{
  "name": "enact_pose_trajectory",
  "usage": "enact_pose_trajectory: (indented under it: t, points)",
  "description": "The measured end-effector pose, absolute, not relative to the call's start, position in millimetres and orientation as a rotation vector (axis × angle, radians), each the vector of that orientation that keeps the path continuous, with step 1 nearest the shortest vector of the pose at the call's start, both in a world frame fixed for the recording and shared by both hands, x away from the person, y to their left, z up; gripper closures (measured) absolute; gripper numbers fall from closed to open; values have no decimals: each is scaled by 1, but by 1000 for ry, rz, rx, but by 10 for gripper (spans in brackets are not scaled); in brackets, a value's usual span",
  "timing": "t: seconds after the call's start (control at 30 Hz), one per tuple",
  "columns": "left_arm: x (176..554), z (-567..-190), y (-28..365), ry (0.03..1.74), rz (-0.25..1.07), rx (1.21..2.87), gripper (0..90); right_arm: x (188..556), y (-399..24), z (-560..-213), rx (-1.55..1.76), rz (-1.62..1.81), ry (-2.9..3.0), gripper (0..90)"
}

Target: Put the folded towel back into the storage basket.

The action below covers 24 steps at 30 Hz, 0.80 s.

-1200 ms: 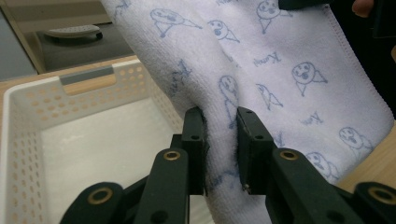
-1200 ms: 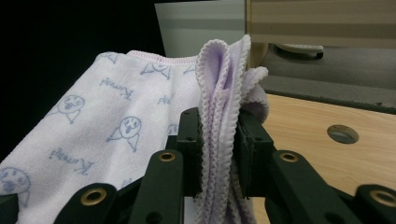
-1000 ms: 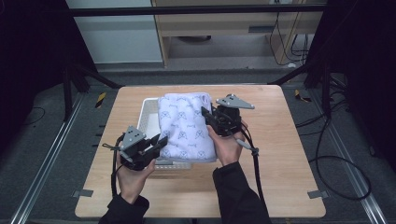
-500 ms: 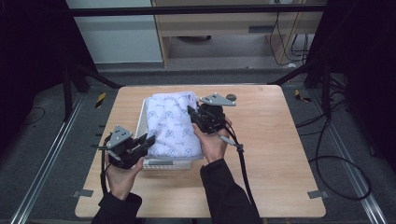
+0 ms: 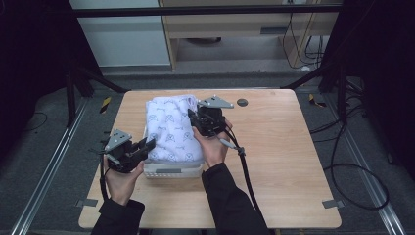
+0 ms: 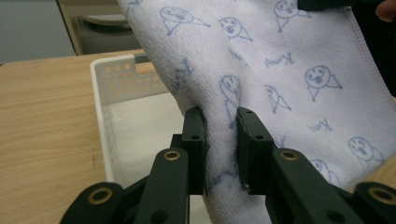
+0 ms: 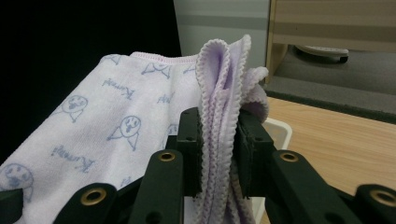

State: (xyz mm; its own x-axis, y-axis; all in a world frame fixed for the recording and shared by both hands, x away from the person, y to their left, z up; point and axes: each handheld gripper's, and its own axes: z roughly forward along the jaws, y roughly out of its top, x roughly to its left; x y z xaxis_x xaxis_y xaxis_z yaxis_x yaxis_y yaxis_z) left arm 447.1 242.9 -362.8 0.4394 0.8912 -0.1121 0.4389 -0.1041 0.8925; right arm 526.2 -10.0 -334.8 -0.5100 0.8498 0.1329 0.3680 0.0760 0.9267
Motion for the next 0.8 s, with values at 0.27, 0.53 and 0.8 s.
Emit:
enact_pose_trajectory:
  t: [0.27,0.53,0.8]
  points:
    - [454,-367,250,1187,609,1729,742,534,3,-340,1191,1435,1920,736]
    - [461,-372,257,1217,623,1730,742,542,13,-349,1195,1427,1925,736]
    - [467,-378,260,1234,625,1744,742,549,20,-355,1196,1415,1934,736]
